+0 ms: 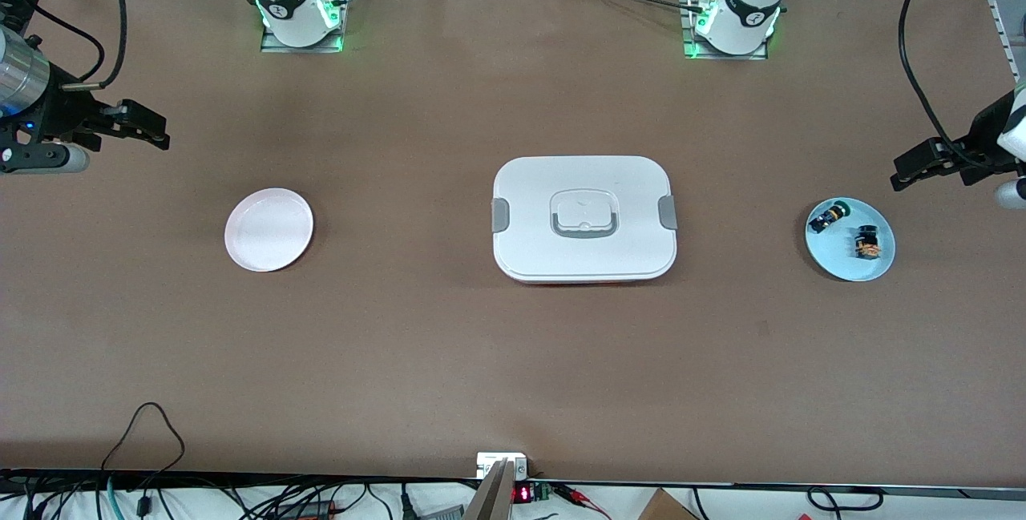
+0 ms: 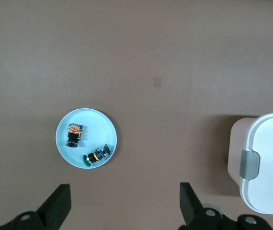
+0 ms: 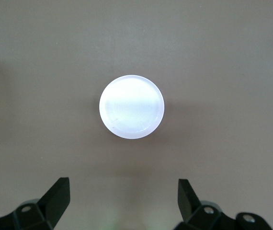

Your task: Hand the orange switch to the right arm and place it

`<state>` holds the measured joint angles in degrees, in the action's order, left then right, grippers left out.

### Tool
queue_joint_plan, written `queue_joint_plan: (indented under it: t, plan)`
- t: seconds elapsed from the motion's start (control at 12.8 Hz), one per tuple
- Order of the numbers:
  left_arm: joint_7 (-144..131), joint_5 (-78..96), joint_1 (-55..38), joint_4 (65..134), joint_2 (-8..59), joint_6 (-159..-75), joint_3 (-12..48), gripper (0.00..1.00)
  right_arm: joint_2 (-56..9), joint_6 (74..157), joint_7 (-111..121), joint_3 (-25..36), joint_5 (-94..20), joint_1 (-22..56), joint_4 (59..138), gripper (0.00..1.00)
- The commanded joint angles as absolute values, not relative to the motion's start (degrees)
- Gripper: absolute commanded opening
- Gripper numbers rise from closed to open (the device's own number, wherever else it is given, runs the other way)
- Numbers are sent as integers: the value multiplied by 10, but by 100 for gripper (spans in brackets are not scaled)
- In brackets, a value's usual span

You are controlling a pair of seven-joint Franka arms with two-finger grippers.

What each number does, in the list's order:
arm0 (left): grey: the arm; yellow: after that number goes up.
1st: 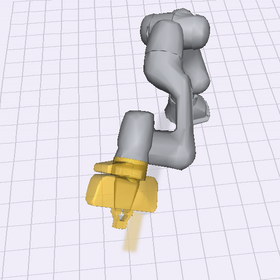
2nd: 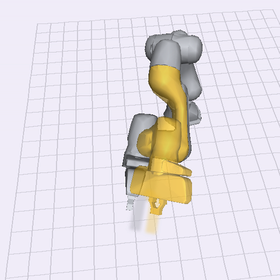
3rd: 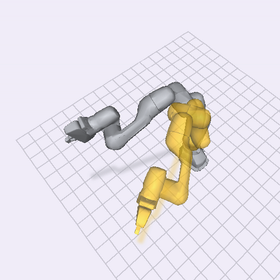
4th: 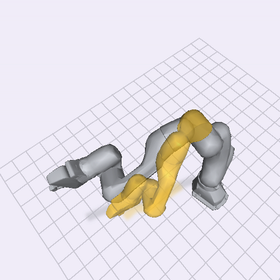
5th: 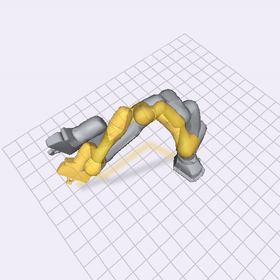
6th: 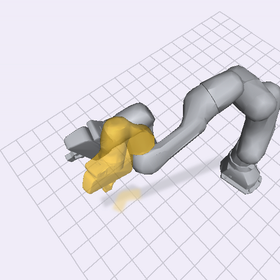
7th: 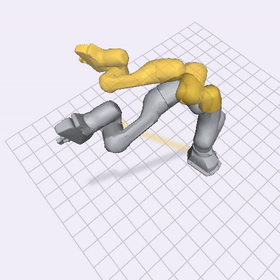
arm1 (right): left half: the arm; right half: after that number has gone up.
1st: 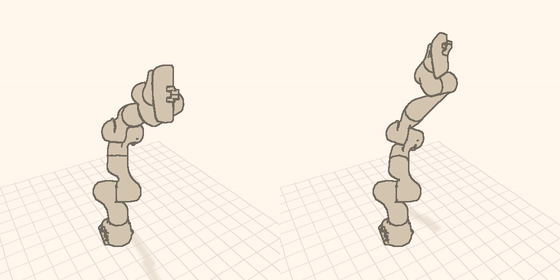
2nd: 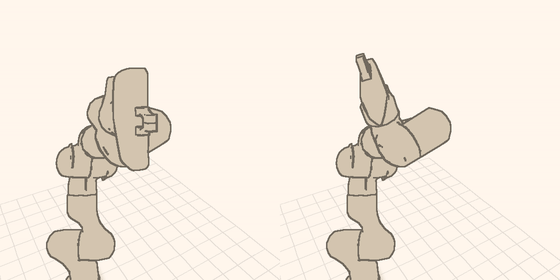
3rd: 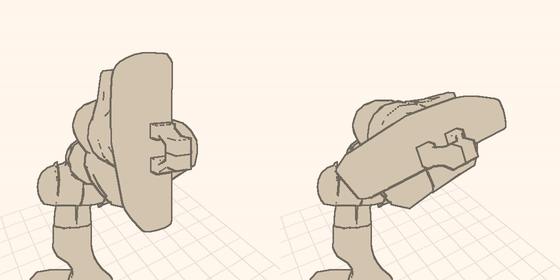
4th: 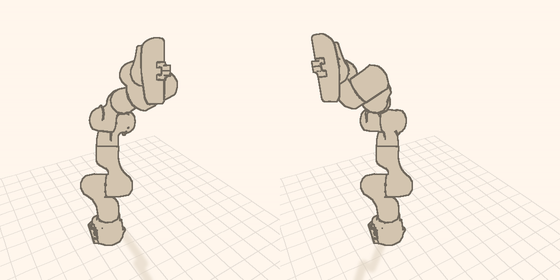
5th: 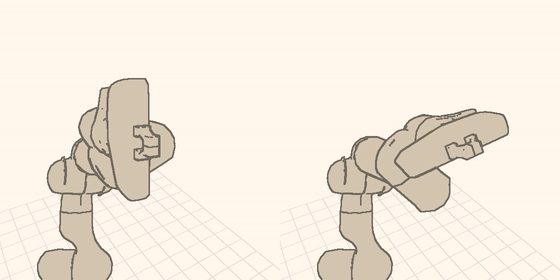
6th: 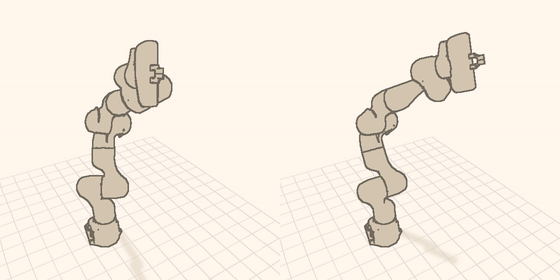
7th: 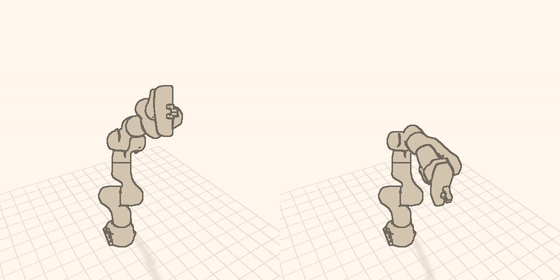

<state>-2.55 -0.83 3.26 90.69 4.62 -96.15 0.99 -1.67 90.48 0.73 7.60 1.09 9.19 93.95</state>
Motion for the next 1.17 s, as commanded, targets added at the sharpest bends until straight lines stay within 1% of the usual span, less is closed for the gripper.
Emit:
queue_joint_plan:
  t: [0.0, 0.62, 0.86, 0.94, 1.09]
  plan:
    - [-8, -5, 31, 892, 65, -953, 12, 100, -11, 902, 13, 76, 7, 90, 938, 100]
    - [-5, -6, 35, 892, 69, -942, 12, 100, -11, 901, 13, 76, 6, 90, 938, 100]
    - [-1, -5, 36, 891, 85, -936, 10, 100, -11, 903, 13, 76, 7, 90, 938, 100]
    - [8, -5, 37, 891, 100, -944, 6, 100, -11, 902, 13, 76, 7, 91, 938, 100]
    - [66, -5, 36, 901, 106, -958, 6, 100, -11, 902, 13, 76, 7, 91, 938, 100]
